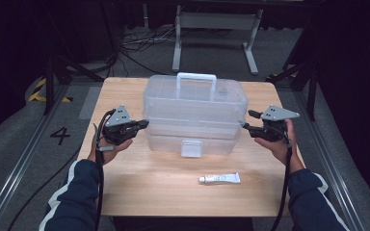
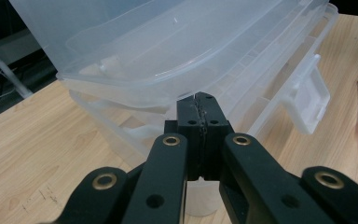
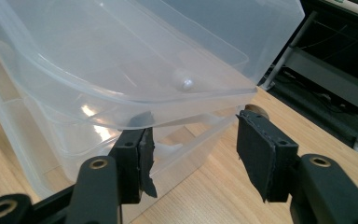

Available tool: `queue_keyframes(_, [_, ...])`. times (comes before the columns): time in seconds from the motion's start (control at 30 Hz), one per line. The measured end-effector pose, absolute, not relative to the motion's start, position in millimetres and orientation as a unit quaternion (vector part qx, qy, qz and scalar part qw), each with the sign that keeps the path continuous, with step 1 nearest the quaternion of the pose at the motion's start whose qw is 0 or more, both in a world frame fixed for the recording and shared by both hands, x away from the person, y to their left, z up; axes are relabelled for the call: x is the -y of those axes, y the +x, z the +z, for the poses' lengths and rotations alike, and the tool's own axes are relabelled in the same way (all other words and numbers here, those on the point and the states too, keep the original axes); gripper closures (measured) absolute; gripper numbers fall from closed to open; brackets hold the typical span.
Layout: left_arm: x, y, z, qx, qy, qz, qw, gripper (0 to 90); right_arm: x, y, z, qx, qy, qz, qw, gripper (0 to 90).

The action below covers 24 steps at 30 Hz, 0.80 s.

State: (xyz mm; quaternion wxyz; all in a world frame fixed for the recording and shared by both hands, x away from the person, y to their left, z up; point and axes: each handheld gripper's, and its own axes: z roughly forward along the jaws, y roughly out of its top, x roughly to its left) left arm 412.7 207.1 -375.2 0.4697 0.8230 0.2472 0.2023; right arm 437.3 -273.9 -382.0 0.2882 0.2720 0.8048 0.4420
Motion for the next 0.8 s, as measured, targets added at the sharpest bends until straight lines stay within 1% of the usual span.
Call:
queue_keyframes(0.23, [-210.1, 411.0, -375.3, -0.249, 0.822, 0.197, 0.472, 86.0, 274.7, 434.4, -382.8, -0.792, 0.270, 0.454, 0.305, 49.1])
queue_keyframes(0.27, [-210.6, 410.3, -375.6, -0.244, 0.827, 0.198, 0.467, 82.9, 274.5, 433.4, -381.8, -0.786, 0.267, 0.465, 0.307, 49.9])
queue_keyframes(0.37, [-209.9, 408.4, -377.3, -0.239, 0.832, 0.195, 0.461, 78.1, 271.9, 431.4, -379.3, -0.780, 0.258, 0.473, 0.318, 50.8])
queue_keyframes(0.53, [-206.4, 407.2, -383.2, -0.220, 0.848, 0.177, 0.450, 67.7, 267.1, 429.2, -373.9, -0.767, 0.248, 0.482, 0.342, 55.5])
queue_keyframes(0.6, [-205.1, 406.8, -384.4, -0.216, 0.851, 0.174, 0.446, 66.2, 266.2, 428.7, -372.8, -0.764, 0.249, 0.482, 0.348, 56.1])
queue_keyframes(0.67, [-202.9, 406.8, -386.3, -0.209, 0.857, 0.170, 0.440, 61.8, 265.4, 428.6, -370.9, -0.755, 0.251, 0.493, 0.354, 56.7])
queue_keyframes(0.7, [-202.1, 407.0, -387.1, -0.207, 0.857, 0.169, 0.440, 61.0, 264.8, 428.5, -370.2, -0.753, 0.251, 0.493, 0.356, 59.2])
queue_keyframes(0.8, [-199.9, 408.1, -389.9, -0.206, 0.861, 0.168, 0.433, 60.1, 262.5, 427.5, -368.3, -0.748, 0.251, 0.493, 0.367, 62.3])
